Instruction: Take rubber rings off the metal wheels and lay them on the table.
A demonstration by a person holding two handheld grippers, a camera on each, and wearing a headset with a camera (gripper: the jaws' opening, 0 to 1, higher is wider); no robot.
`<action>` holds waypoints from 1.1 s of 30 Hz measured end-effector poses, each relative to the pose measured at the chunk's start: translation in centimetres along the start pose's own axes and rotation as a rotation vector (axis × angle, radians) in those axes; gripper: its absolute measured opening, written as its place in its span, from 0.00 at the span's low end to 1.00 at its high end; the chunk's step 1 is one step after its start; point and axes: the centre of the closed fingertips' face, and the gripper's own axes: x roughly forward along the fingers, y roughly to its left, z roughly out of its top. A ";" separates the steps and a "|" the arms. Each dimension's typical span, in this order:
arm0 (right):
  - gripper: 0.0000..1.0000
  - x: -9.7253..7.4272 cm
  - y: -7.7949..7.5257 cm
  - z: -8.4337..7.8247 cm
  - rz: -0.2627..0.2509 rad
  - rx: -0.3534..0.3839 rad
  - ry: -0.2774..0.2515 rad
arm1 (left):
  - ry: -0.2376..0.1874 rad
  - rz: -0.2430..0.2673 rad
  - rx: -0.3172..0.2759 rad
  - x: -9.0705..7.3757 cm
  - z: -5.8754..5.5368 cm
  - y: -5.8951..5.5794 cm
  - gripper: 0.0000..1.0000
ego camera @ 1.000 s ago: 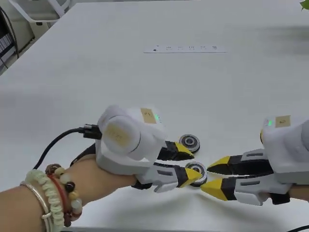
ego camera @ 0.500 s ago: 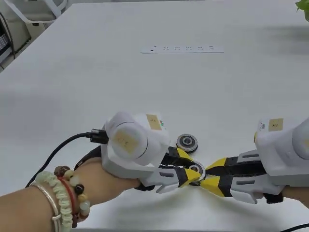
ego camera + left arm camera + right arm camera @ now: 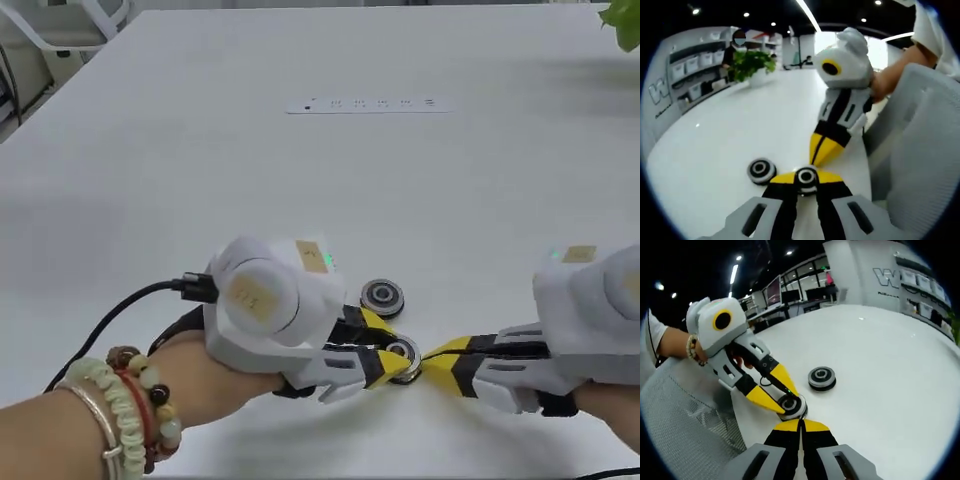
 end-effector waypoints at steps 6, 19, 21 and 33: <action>0.00 -0.3 0.3 0.5 0.055 0.196 -0.081 | -0.001 -0.004 0.001 0.1 0.0 0.0 0.14; 0.00 -0.1 1.7 1.6 0.107 0.276 -0.101 | 0.015 0.002 0.006 0.1 -0.1 0.1 0.13; 0.00 0.0 2.0 1.7 0.111 0.270 -0.101 | 0.016 0.003 0.005 0.1 -0.1 0.1 0.13; 0.00 0.2 2.2 2.2 0.134 0.225 -0.121 | 0.015 0.004 0.008 0.1 -0.1 0.2 0.14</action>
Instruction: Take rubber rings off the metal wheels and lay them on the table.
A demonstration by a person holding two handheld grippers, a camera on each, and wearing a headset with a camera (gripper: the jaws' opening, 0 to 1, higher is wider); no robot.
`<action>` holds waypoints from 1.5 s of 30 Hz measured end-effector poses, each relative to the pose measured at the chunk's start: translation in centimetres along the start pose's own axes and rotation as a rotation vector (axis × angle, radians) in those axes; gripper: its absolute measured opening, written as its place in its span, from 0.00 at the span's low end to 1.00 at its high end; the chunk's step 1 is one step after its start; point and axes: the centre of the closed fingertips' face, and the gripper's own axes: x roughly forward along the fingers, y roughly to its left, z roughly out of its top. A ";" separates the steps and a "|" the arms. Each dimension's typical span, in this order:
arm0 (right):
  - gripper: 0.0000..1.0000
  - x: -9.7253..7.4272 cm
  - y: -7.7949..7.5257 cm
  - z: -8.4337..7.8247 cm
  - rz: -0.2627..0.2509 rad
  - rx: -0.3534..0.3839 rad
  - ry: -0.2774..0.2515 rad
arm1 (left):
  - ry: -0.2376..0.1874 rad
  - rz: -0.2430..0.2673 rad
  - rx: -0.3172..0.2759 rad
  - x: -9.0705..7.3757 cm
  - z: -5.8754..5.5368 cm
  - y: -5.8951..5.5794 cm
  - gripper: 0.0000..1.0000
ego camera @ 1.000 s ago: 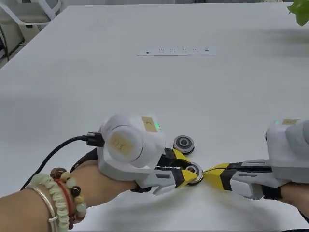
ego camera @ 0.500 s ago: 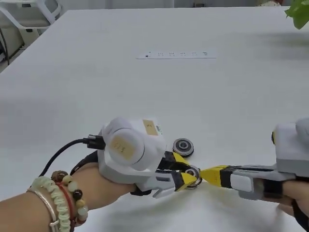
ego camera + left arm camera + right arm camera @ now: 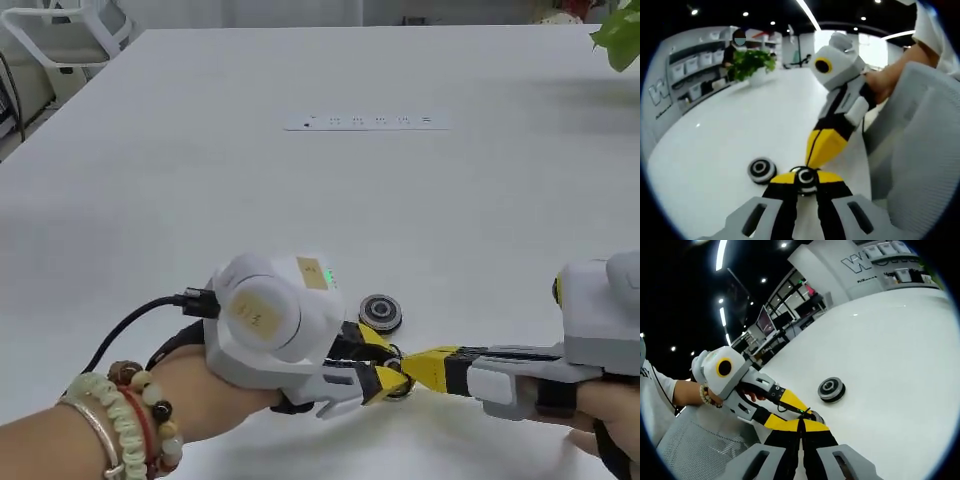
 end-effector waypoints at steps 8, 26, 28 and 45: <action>0.00 -0.7 -1.3 -0.8 -0.056 0.005 0.028 | 0.007 0.006 -0.019 -0.2 0.1 0.2 0.15; 0.00 -2.3 0.5 0.4 -0.061 -0.056 0.030 | -0.005 0.004 -0.022 -8.3 3.3 0.9 0.56; 0.00 -2.6 0.9 0.8 -0.056 -0.061 0.019 | -0.018 0.023 -0.016 -9.7 3.4 1.1 0.58; 0.00 -4.1 2.0 4.0 -0.069 -0.130 0.010 | 0.015 0.217 -0.098 -18.9 -1.8 1.0 0.68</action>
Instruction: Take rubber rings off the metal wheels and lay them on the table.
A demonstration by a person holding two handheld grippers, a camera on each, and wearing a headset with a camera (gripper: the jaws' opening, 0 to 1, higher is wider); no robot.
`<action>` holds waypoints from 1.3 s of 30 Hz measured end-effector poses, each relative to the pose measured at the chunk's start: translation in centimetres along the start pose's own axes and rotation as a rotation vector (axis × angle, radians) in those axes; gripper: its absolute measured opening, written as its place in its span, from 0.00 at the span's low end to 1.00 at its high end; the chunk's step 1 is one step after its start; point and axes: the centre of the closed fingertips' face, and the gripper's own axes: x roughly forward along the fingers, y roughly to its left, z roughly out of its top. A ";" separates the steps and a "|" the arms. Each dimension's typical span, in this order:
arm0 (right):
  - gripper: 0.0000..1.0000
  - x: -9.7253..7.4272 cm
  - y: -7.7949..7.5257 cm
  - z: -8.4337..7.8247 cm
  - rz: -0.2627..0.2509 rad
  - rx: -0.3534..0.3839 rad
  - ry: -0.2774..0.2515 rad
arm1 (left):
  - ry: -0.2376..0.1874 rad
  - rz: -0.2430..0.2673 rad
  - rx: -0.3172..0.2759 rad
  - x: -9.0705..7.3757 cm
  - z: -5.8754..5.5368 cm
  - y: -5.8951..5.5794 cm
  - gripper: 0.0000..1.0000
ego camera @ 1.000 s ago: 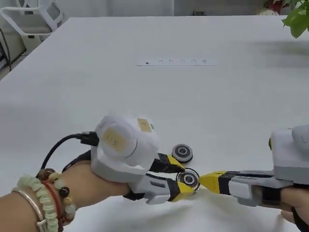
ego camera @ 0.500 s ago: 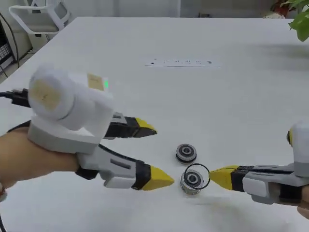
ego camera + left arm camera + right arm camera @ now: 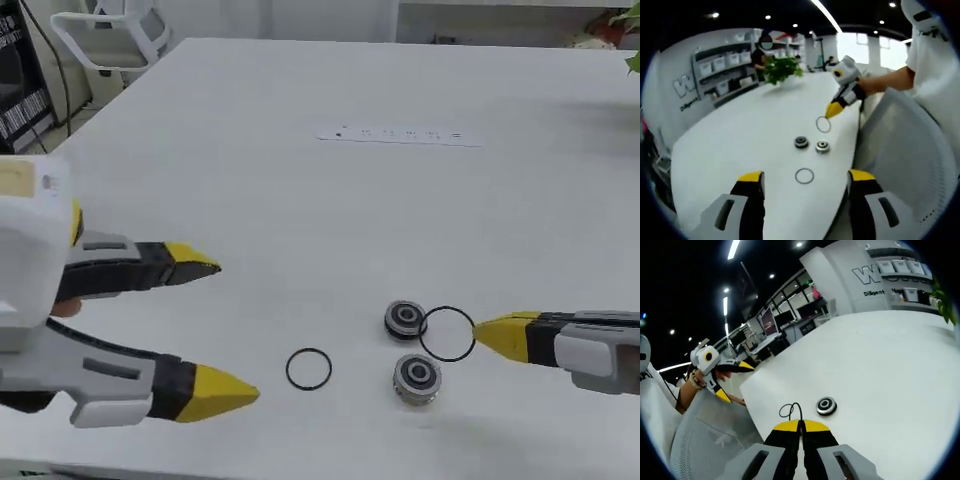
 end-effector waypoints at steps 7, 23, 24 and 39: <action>0.00 0.8 1.0 1.1 0.016 -0.038 0.021 | 0.014 0.059 -0.067 -2.0 -2.1 0.3 0.67; 0.00 4.6 3.6 3.2 0.076 -0.103 0.085 | -0.027 0.055 -0.077 -1.7 -2.4 -0.4 0.67; 0.00 4.9 3.8 3.2 0.080 -0.108 0.095 | -0.027 0.052 -0.076 -1.6 -2.5 -0.5 0.67; 0.00 8.9 3.6 0.1 0.053 -0.090 0.252 | -0.077 0.041 -0.109 -1.3 -2.0 -0.5 0.75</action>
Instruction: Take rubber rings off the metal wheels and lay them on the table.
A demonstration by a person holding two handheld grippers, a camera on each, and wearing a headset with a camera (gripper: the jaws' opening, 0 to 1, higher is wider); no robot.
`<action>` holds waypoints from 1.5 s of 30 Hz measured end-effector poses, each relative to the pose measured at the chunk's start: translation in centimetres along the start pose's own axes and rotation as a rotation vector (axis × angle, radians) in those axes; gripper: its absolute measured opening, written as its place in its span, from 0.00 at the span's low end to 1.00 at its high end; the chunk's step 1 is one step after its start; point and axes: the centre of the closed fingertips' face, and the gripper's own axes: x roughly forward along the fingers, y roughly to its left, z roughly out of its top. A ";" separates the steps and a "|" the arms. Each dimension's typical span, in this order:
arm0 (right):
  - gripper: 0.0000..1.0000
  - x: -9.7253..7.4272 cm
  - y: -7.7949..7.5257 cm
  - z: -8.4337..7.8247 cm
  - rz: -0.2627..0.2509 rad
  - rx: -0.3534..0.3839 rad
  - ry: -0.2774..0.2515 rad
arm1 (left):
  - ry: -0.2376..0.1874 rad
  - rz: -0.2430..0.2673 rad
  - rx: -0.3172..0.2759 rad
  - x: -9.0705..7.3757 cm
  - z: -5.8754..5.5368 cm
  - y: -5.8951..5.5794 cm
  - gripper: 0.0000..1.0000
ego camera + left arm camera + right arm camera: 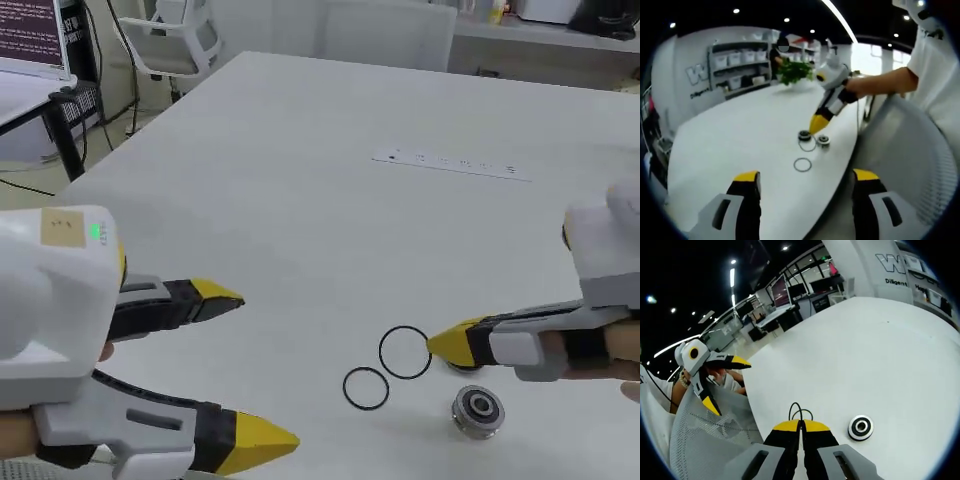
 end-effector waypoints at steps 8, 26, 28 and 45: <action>0.00 1.8 -0.4 -2.3 -0.008 0.027 0.063 | 0.003 -0.013 0.003 0.1 -0.2 -0.1 0.75; 0.03 2.6 -2.2 -3.6 -0.065 0.022 0.088 | -0.031 0.041 -0.011 -0.2 0.2 0.9 0.69; 0.05 2.5 -2.3 -3.5 -0.071 0.018 0.087 | -0.028 0.047 -0.014 -0.2 0.2 1.1 0.69; 0.10 -1.3 -3.1 0.6 -0.097 -0.043 -0.137 | -0.047 0.039 0.022 -0.5 3.1 1.3 0.77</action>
